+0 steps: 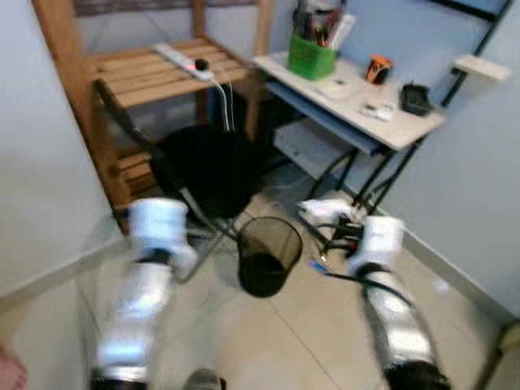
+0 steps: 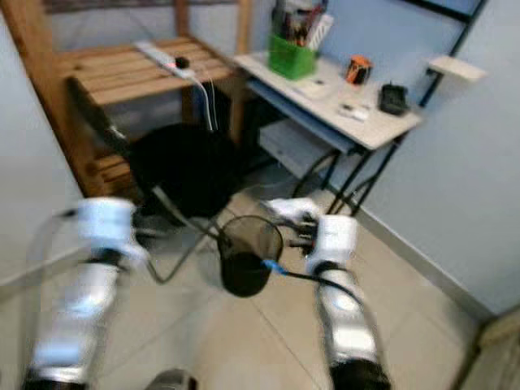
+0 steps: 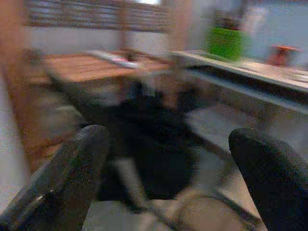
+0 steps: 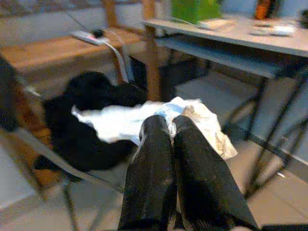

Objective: Clean up the room

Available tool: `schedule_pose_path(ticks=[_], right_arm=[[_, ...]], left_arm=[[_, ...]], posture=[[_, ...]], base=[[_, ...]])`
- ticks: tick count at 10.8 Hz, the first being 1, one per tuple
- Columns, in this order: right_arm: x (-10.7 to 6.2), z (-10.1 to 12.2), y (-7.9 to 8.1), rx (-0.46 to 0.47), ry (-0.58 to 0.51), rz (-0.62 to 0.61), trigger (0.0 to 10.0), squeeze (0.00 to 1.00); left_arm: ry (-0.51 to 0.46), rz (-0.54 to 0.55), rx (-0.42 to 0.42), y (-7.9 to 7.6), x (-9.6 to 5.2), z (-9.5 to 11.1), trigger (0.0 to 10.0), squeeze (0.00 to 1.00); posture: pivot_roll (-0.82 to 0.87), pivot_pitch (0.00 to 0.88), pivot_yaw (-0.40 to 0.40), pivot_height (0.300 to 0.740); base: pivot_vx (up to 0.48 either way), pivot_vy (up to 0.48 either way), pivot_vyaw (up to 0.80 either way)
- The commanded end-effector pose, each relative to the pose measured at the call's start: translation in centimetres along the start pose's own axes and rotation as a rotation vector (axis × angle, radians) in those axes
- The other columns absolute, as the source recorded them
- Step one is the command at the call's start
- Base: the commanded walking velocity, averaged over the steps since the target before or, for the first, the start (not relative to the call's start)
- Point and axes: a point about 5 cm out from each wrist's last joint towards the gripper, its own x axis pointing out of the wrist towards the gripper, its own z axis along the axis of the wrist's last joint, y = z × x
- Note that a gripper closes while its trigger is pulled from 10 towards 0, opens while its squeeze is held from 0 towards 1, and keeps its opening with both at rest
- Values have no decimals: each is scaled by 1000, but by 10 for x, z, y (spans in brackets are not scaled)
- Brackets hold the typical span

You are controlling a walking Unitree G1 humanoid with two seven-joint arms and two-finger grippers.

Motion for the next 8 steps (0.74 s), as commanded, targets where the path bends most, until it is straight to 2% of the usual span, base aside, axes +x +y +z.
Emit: schedule_pose_path(ticks=[1, 2, 4, 5, 6, 7, 8], right_arm=[[-1, 1, -10, 1, -8, -37, 0, 0], [-1, 1, -10, 2, -9, -37, 0, 0], [1, 1, -9, -1, 0, -27, 0, 0], [3, -1, -7, -59, 24, -12, 0, 0], [5, -1, -7, -89, 35, -16, 10000, 0], [7, -3, -10, -101, 59, -45, 10000, 0], [8, -4, -13, -83, 66, -77, 10000, 0]], left_arm=[[9, 59, -42, -2, 5, 1, 10000, 0], [14, 94, -55, 0, 7, 1, 10000, 0], [57, 52, -46, -6, 7, -6, 10000, 0], [81, 17, -15, -11, 8, -8, 10000, 0], [65, -34, 1, -16, 10, -6, 10000, 0], [58, -64, 15, -19, 12, -3, 10000, 0], [55, -77, 15, -20, 13, -2, 10000, 0]], posture=[[140, 0, -88, 726], [140, 0, -88, 726], [135, 0, -87, 726], [134, 0, -87, 726], [135, 0, -88, 726], [140, 0, -90, 726], [140, 0, -90, 726]], base=[[0, 0, 594], [0, 0, 600], [0, 0, 603], [0, 0, 644], [0, 0, 0], [0, 0, 0], [0, 0, -544]])
